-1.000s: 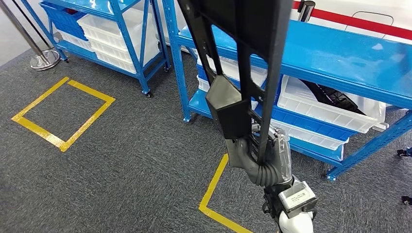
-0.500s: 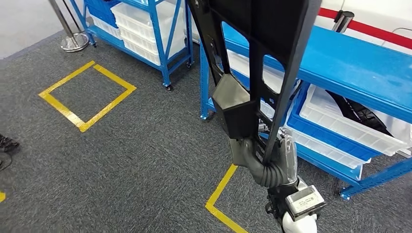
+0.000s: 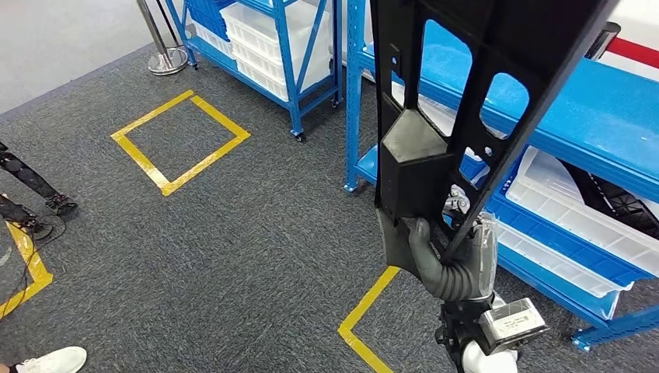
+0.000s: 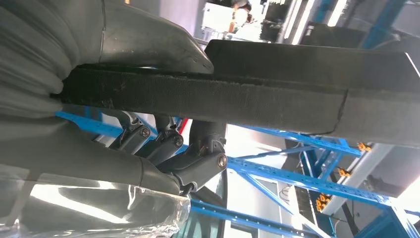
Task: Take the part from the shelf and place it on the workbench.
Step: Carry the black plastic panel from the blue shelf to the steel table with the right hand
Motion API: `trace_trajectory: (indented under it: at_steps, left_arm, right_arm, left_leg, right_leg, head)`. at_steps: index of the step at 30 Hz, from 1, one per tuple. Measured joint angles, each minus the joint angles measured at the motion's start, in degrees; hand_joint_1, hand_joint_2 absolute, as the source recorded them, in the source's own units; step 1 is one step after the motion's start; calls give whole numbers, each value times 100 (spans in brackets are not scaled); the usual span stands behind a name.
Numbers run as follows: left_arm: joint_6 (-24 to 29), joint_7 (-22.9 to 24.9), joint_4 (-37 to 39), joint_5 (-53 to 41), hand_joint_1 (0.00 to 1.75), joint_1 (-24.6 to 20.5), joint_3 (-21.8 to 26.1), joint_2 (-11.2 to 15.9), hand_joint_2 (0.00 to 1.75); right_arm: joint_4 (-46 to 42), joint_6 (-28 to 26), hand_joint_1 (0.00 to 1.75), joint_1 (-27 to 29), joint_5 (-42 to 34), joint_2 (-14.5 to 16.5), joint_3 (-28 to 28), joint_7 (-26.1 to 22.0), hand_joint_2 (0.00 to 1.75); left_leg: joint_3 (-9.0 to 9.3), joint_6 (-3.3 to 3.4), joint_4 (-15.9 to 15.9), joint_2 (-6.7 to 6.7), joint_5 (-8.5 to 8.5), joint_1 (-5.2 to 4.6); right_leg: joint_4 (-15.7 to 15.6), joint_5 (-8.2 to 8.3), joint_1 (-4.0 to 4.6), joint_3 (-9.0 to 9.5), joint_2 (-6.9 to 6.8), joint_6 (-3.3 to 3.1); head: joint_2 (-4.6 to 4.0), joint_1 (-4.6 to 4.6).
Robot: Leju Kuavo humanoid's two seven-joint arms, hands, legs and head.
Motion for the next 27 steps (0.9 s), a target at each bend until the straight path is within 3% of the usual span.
trace_trajectory:
  at_steps: [2,3,4,6,8,9,11,12,14,16,18,19,21,22,24,27]
  left_arm:
    - [-2,0,3,-33,0,12,-13,7,175]
    - [-3,1,4,-42,0,24,-23,8,175]
    - [-4,1,5,-51,0,37,-33,10,175]
    - [-4,8,5,-67,0,51,-50,20,175]
    - [-5,26,4,-83,0,38,-55,49,175]
    - [-5,36,5,-90,0,35,-55,64,175]
    - [-2,60,9,-101,0,53,-56,95,175]
    - [2,73,17,-103,0,72,-56,106,175]
    - [21,92,34,-110,0,91,-56,117,175]
    - [49,100,46,-125,0,90,-56,115,175]
    - [81,99,62,-93,0,96,-54,109,175]
    - [95,97,73,-64,0,102,-53,104,175]
    - [110,89,87,-20,0,111,-50,95,175]
    - [112,86,89,-18,0,111,-49,97,175]
    - [114,79,89,-22,0,112,-49,110,175]
    - [113,73,96,-35,0,148,-50,113,175]
  right_arm:
    - [-13,0,175,1,-11,8,-10,2,175]
    - [-15,0,175,1,-13,8,-14,3,175]
    - [-16,0,175,1,-13,8,-16,4,175]
    - [-28,0,175,0,-12,8,-19,4,175]
    - [-53,-1,175,6,-17,7,-19,4,175]
    - [-63,-1,175,15,-30,7,-19,4,175]
    - [-70,19,175,50,-79,7,-17,0,175]
    - [-71,47,175,72,-114,8,-17,-5,175]
    - [-77,104,175,119,-177,7,-16,-37,175]
    - [-79,137,175,178,-212,2,-16,-69,175]
    - [-73,157,175,237,-234,-3,-17,-81,175]
    - [-70,165,175,259,-242,-3,-18,-82,175]
    - [-67,181,175,283,-263,-3,-19,-87,175]
    - [-67,191,175,292,-277,-3,-18,-89,175]
    - [-71,208,175,320,-299,-1,-19,-93,175]
    - [-77,212,175,343,-317,6,-21,-95,175]
  left_leg:
    - [-338,-4,769,119,-356,-3]
    - [-411,12,965,132,-411,-8]
    - [-372,44,947,141,-367,-19]
    - [31,163,305,227,-80,-85]
    - [433,306,-379,434,96,-193]
    - [524,358,-552,504,119,-239]
    - [533,403,-636,453,138,-270]
    - [554,411,-692,404,177,-255]
    - [596,435,-810,304,269,-204]
    - [589,445,-851,191,322,-169]
    - [565,427,-846,51,341,-150]
    - [559,409,-841,-21,346,-134]
    - [549,345,-799,-164,338,-86]
    - [525,291,-750,-232,319,-69]
    - [445,191,-639,-344,285,-51]
    - [370,100,-615,-415,308,-4]
  right_leg:
    - [1,-2,72,-18,-134,-43]
    - [1,-3,105,-24,-199,-54]
    - [1,-4,135,-28,-262,-65]
    - [1,-5,179,-24,-369,-83]
    - [3,-12,216,-21,-470,-80]
    - [1,-15,225,-20,-522,-75]
    - [-19,-18,233,-7,-626,-61]
    - [-6,-34,236,-7,-609,-53]
    - [224,-179,222,-103,-384,-45]
    - [879,-480,160,-399,-121,-35]
    - [1456,-657,78,-660,-57,34]
    - [1481,-624,33,-669,-52,105]
    - [917,-346,-75,-395,-5,296]
    - [563,-232,-114,-231,89,374]
    - [148,-120,-144,-47,226,373]
    - [131,-99,-91,-25,162,203]
  head:
    - [0,-10]
    - [0,-10]
    - [1,-11]
    - [1,-10]
    - [1,-6]
    - [1,-5]
    - [1,-5]
    - [1,-3]
    - [1,5]
    - [1,16]
    - [0,21]
    - [1,21]
    - [1,21]
    - [1,28]
    - [1,30]
    - [-1,20]
